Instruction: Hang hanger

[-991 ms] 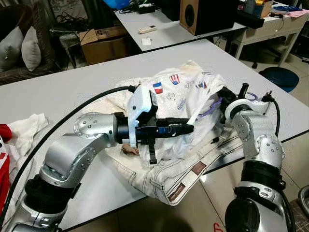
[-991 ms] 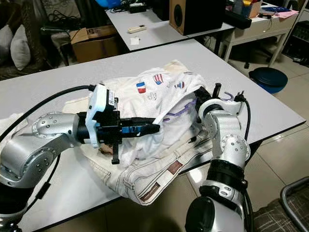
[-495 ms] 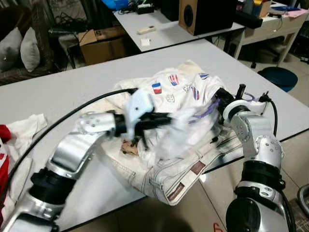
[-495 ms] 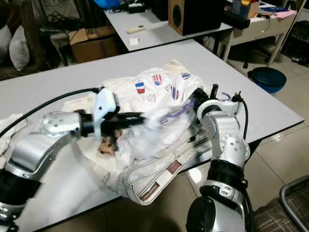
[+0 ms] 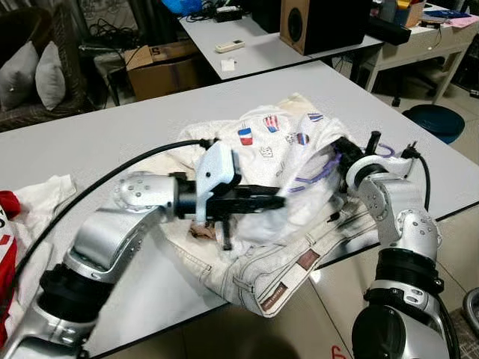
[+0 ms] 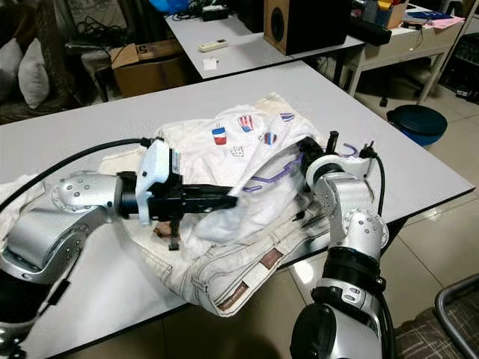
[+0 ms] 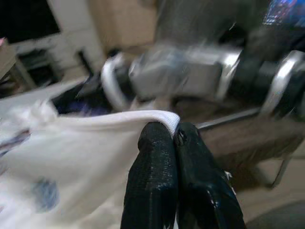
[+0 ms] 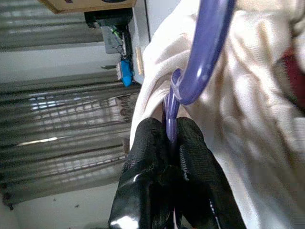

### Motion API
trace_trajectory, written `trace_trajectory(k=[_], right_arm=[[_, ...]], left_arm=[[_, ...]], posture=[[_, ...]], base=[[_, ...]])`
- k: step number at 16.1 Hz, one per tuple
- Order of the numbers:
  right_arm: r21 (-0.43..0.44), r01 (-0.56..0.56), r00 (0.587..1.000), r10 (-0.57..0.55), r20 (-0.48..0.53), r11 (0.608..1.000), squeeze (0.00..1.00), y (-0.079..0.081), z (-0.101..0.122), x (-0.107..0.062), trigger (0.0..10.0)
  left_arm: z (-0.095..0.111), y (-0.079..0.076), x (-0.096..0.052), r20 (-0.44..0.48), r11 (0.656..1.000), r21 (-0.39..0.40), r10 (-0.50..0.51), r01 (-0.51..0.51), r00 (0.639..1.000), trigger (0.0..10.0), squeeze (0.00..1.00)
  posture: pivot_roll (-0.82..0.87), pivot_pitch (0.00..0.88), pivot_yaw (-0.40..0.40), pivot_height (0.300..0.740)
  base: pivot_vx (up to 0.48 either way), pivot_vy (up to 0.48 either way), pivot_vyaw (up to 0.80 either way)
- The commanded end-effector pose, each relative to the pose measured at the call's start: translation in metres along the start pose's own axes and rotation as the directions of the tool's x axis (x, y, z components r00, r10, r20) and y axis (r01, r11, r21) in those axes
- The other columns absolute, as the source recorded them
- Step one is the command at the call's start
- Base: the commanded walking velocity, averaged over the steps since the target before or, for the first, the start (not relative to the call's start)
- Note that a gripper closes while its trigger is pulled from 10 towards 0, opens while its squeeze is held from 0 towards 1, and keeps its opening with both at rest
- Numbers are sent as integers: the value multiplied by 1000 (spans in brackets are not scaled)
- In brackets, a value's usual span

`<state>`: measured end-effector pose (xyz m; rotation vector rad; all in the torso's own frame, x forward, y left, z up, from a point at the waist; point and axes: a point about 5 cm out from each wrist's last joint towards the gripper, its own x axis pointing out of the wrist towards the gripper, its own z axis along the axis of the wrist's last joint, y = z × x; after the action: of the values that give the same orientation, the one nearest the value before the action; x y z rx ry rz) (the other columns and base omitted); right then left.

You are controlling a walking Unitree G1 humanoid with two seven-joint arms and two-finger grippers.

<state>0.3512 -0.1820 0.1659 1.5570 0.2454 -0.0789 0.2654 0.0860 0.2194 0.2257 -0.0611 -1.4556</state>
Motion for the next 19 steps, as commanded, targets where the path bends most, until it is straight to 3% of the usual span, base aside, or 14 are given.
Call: trace_trajectory(k=[1, 5, 7, 9, 10, 11, 12, 13, 18, 19], right_arm=[[-21, -15, 1000, 14, -12, 1000, 0, 7, -4, 3, 10000], [-51, -17, 999, 16, -30, 999, 0, 8, -10, 5, 10000], [-114, -27, 998, 20, -60, 993, 0, 8, -18, 5, 10000], [-194, -38, 995, 20, -93, 980, 0, 7, -23, 4, 10000], [-272, -52, 993, 21, -115, 961, 0, 8, -27, 2, 10000], [-295, -57, 992, 20, -128, 954, 0, 7, -29, 0, 10000], [-333, -59, 989, 9, -150, 941, 0, 3, -30, -7, 10000], [-338, -56, 989, 6, -147, 940, 0, 0, -27, -11, 10000], [-316, -77, 995, 51, -90, 945, 0, 8, -10, -23, 10000], [-310, -88, 995, 67, -78, 947, 0, 12, -6, -25, 10000]], left_arm=[[12, -1, -1, 38, 1000, 12, -17, 17, 999, 0, 0], [28, -10, 12, 151, 995, -39, -85, 92, 985, 0, 0], [35, -6, 21, 197, 993, -61, -88, 102, 977, 0, 0], [37, 7, 26, 201, 999, -35, -25, 33, 979, 0, 0], [35, 21, 27, 179, 998, -6, 65, -65, 982, 0, 0], [35, 30, 27, 169, 992, 2, 126, -128, 977, 0, 0], [35, 53, 22, 155, 966, 6, 256, -260, 954, 0, 0], [33, 62, 18, 119, 949, 22, 309, -314, 943, 0, 0], [-7, 72, 0, -120, 916, 120, 396, -383, 910, 0, 0], [-18, 72, -3, -179, 911, 143, 408, -387, 895, 4588, 0]], posture=[[27, 0, 93, 740], [36, 0, 91, 740], [36, 0, 94, 740], [33, 0, 100, 740], [31, 0, 102, 740], [27, 0, 105, 740], [22, 0, 112, 740], [19, 0, 117, 740], [0, 0, 131, 740], [-1, 0, 128, 740]], base=[[0, 0, 0], [0, 0, 0], [0, 0, 0], [0, 0, 0], [0, 0, 0], [0, 0, 0], [0, 0, 0], [0, 0, 0], [0, 0, 0], [0, 0, 0]])
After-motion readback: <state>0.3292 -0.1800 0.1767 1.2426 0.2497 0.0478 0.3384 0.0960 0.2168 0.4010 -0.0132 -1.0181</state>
